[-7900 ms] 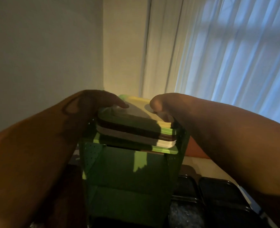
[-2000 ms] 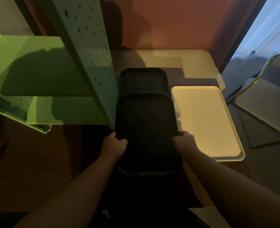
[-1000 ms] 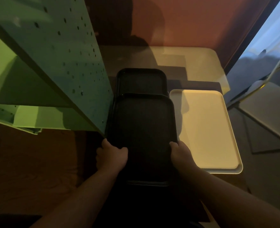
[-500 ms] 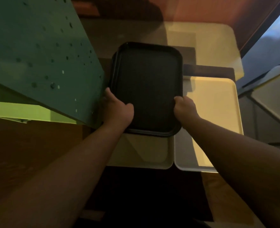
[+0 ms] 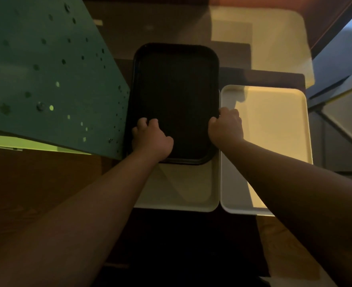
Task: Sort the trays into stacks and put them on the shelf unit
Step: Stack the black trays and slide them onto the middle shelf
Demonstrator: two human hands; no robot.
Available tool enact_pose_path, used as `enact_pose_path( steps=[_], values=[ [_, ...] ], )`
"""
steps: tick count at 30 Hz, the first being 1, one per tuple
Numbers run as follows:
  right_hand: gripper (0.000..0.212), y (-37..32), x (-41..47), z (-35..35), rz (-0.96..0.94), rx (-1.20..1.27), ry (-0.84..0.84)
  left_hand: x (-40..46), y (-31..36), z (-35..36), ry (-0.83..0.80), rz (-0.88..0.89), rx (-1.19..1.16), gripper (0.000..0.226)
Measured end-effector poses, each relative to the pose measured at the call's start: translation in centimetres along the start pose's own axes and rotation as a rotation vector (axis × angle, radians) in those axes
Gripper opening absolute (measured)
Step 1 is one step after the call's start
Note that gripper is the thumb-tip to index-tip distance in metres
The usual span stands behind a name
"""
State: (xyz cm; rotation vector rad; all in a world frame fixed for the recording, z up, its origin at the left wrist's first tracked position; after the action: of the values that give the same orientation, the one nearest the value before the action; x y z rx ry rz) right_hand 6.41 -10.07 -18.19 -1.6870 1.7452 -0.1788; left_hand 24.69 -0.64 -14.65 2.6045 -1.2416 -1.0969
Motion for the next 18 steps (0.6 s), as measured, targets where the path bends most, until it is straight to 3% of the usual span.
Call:
enact_pose_path(
  steps=[5,11,18],
  values=[
    [0.027,-0.9,0.3,0.1,0.080,0.040,-0.057,-0.3,-0.4,0.5,0.007,0.011,0.016,0.069],
    [0.028,-2.4,1.2,-0.7,0.157,-0.104,-0.205,-0.6,-0.3,0.5,-0.059,-0.002,0.025,0.072],
    [0.043,-2.4,-1.8,-2.0,0.274,0.396,-0.120,-1.2,-1.6,-1.0,-0.037,-0.043,0.107,0.072]
  ],
)
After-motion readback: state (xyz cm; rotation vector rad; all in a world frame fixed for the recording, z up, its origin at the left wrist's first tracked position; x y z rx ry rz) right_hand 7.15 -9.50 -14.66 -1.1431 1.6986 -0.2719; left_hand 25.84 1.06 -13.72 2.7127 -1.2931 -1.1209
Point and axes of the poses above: each hand's wrist, its own x-axis towards the middle knuckle, its own z-axis out of the palm, y = z × x, the point moved 2 cm from there along x, towards the middle knuckle, and after that the axes turned 3 degrees about -y, right-handed, at the moved point
